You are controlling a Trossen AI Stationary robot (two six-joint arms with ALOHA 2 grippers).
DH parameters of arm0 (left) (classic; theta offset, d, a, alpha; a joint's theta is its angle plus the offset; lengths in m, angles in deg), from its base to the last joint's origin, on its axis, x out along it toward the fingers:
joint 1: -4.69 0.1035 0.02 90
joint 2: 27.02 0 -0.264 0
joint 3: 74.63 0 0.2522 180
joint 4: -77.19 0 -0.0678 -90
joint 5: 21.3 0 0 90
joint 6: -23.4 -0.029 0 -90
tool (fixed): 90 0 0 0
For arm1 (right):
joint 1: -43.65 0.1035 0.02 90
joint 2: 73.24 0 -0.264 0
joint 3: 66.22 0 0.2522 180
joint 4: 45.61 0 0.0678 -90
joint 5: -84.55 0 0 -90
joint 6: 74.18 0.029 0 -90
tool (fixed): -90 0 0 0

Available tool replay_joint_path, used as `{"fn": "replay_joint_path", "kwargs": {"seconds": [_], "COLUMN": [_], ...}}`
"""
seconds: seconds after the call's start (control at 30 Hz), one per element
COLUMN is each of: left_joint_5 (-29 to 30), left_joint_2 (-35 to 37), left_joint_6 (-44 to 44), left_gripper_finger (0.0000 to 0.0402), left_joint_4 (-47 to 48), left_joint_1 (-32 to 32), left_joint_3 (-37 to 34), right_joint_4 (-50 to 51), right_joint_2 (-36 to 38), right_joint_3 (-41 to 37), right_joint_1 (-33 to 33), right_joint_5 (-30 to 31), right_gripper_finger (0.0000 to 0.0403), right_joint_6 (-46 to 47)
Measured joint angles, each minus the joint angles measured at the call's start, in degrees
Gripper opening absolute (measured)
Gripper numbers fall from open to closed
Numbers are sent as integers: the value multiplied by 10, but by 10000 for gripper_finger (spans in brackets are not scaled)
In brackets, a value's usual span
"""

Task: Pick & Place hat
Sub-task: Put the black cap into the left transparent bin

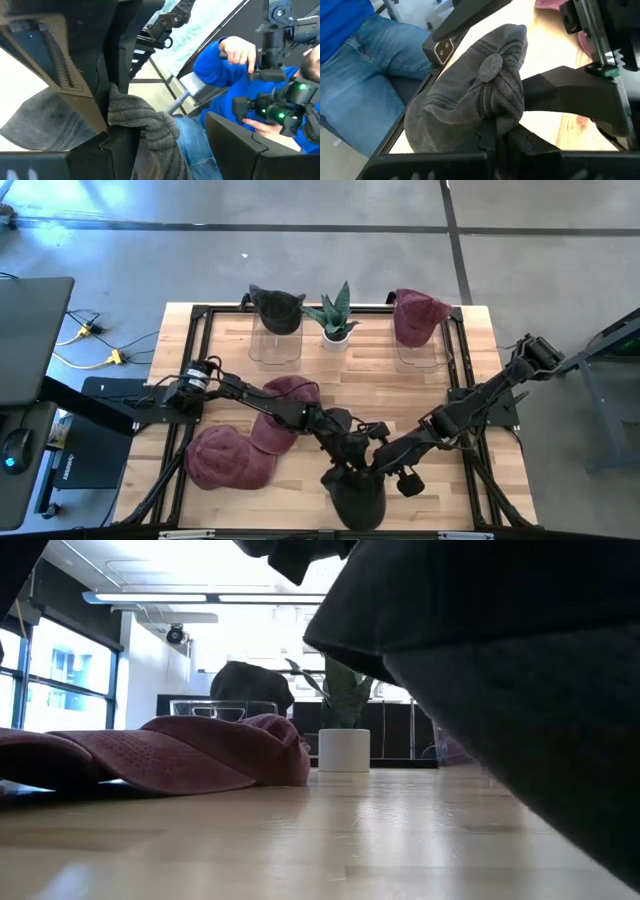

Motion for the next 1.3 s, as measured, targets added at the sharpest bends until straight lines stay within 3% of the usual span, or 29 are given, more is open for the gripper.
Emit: {"fn": "replay_joint_path", "kwargs": {"seconds": [0.37,0.47,0.6,0.7,0.93,1.1,1.3], "left_joint_5": [-7,-12,23,3,-115,-104,-58], "left_joint_2": [0,-5,-5,-5,-3,-3,-13], "left_joint_6": [-3,-7,-3,-5,6,19,19], "left_gripper_finger": [223,223,223,223,223,223,223], "left_joint_4": [51,68,89,68,-28,-22,11], "left_joint_1": [15,23,25,25,25,23,23], "left_joint_3": [1,-2,-2,-2,-2,-2,-1], "right_joint_4": [26,1,-18,-28,16,14,19], "right_joint_2": [0,2,2,2,1,1,24], "right_joint_3": [0,6,5,5,4,4,3], "right_joint_1": [5,15,27,29,28,27,27], "right_joint_5": [0,-25,-38,-34,19,34,94], "right_gripper_finger": [5,9,5,4,8,3,9], "right_joint_6": [33,44,18,15,23,23,23]}}
